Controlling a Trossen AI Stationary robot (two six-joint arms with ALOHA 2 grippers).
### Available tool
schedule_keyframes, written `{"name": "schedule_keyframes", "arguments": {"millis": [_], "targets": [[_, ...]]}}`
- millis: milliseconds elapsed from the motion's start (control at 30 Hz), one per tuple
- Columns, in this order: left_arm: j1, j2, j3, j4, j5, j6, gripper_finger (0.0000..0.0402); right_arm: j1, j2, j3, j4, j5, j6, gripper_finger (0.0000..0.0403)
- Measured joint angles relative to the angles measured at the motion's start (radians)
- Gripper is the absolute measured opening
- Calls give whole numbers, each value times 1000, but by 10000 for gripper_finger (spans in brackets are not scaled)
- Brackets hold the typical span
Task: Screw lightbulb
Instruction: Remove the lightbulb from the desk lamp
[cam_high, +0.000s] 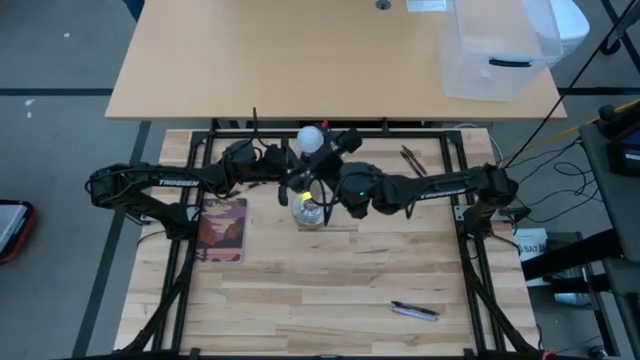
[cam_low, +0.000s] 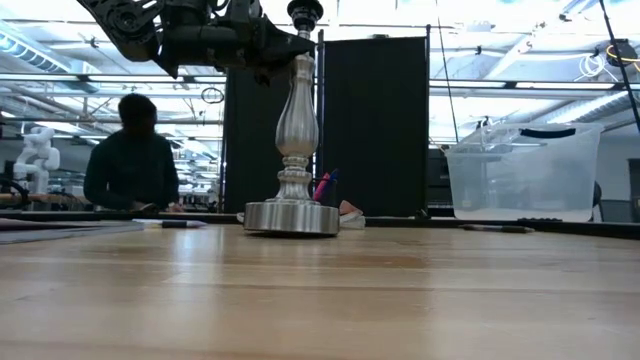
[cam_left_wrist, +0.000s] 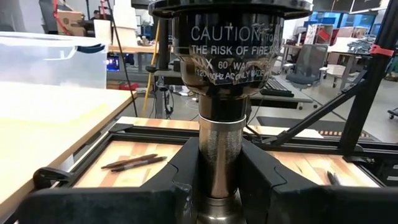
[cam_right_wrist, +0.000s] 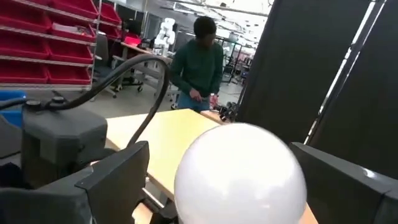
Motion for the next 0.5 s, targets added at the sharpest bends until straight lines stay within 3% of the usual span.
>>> {"name": "schedule_keyframes", "arguments": {"millis": [200, 433, 500], "targets": [[-7, 0, 0, -1, -1, 1, 73, -7, 33, 0, 90, -12, -69, 359], [-8, 0, 0, -2, 0, 1, 73, -8, 32, 0, 99, -10, -88, 261], [-8, 0, 0, -2, 1, 1, 73, -7, 32, 0, 94, -12, -90, 260]]}}
